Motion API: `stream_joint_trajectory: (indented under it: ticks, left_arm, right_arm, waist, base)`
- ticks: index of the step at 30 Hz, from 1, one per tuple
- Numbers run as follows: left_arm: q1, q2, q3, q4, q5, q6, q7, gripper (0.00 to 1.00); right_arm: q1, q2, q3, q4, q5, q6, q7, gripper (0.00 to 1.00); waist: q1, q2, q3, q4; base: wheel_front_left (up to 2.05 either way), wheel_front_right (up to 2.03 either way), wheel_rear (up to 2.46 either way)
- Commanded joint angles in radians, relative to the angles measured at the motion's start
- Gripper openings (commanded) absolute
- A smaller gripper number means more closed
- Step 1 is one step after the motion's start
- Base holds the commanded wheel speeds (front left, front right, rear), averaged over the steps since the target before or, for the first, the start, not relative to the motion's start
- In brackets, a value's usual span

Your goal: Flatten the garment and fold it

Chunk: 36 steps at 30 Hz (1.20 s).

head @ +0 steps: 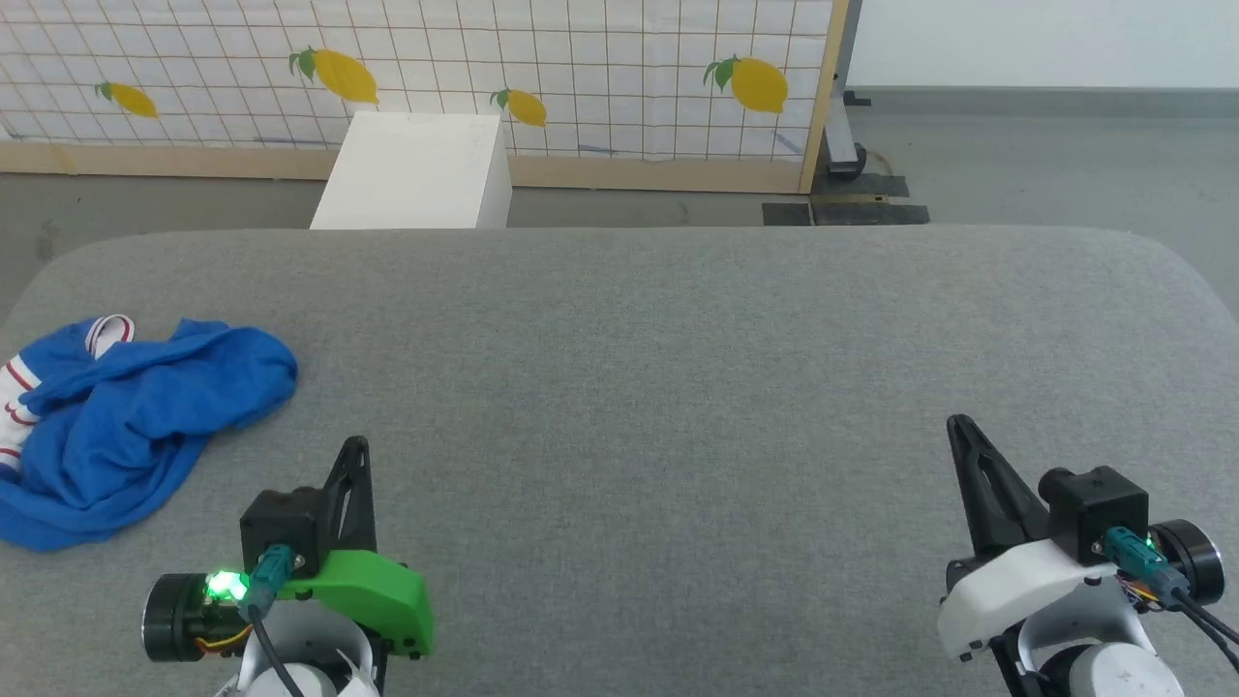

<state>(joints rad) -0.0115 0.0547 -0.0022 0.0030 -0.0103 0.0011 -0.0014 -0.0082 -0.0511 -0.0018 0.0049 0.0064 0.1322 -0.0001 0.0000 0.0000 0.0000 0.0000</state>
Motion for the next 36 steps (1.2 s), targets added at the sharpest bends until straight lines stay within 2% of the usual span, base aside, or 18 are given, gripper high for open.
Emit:
stream_joint_trajectory:
  ticks: [1, 5, 6, 24, 36]
  left_arm:
    - [0.011, -0.005, 0.002, -0.003, 0.01, -0.001, 0.001, 0.0]
    - [0.011, -0.005, 0.002, -0.003, 0.01, -0.001, 0.001, 0.0]
    - [0.0, 0.0, 0.0, 0.0, 0.0, 0.0, 0.0, 1.0]
    - [0.005, 0.0, -0.022, 0.021, -0.026, 0.005, -0.03, 1.0]
    - [0.013, -0.001, -0.028, 0.032, -0.045, 0.011, -0.054, 1.0]
  right_arm:
    - [0.008, 0.001, 0.002, -0.005, -0.006, -0.002, 0.0, 0.0]
    - [0.008, 0.001, 0.002, -0.005, -0.006, -0.002, 0.0, 0.0]
    - [0.0, 0.0, 0.0, 0.0, 0.0, 0.0, 0.0, 1.0]
    - [0.016, 0.0, -0.006, 0.019, 0.046, 0.0, -0.03, 1.0]
    - [0.029, 0.0, -0.007, 0.031, 0.081, 0.0, -0.055, 1.0]
  waist:
    - [0.0, 0.0, 0.0, 0.0]
    - [0.0, 0.0, 0.0, 0.0]
    - [0.0, 0.0, 0.0, 0.0]
    - [0.0, 0.0, 0.001, 0.006]
    - [0.0, 0.0, 0.0, 0.047]
  base:
    - [0.0, 0.0, 0.0]
    - [0.0, 0.0, 0.0]
    - [0.0, 0.0, 0.0]
    - [0.0, 0.0, 0.0]
    - [0.0, 0.0, 0.0]
